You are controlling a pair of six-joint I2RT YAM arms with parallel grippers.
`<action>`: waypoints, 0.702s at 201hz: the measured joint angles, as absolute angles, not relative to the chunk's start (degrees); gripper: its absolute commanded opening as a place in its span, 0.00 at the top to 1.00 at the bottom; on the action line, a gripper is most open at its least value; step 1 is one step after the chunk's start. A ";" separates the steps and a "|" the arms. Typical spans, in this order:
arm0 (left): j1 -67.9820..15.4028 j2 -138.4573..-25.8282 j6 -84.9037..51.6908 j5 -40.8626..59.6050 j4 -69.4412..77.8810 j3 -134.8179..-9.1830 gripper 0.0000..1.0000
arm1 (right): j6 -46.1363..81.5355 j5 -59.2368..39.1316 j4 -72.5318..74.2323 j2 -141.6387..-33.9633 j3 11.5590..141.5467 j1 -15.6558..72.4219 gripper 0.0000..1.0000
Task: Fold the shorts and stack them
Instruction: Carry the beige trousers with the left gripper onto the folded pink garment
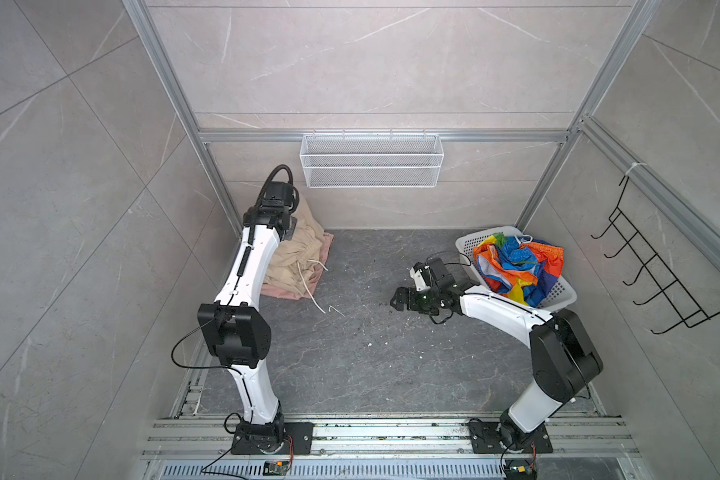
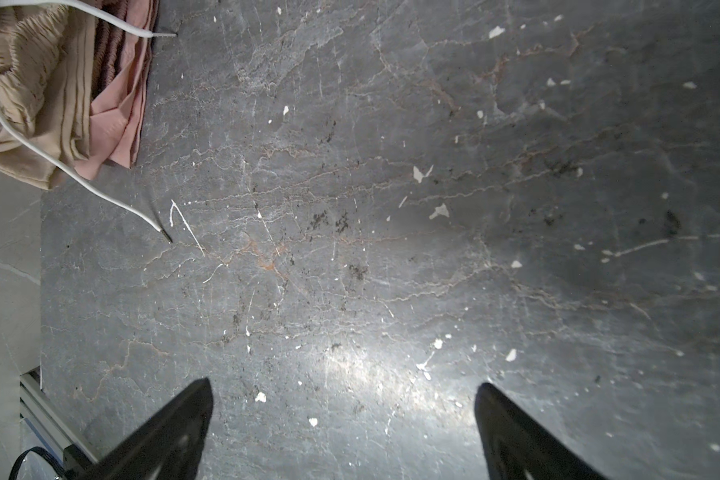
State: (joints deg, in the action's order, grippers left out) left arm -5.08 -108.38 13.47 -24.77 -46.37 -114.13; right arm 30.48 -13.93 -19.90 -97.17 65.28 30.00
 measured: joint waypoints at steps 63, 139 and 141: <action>4.84 -114.87 12.56 -12.64 -42.72 -112.79 1.00 | 30.55 -14.76 -19.62 -100.31 66.74 30.13 0.00; 6.63 -127.79 11.88 -8.67 -40.25 -118.80 1.00 | 32.05 -15.73 -19.16 -104.16 66.76 31.59 0.01; 6.63 -128.03 11.77 -8.64 -40.27 -118.98 1.00 | 32.12 -15.73 -19.07 -104.16 66.76 31.59 0.00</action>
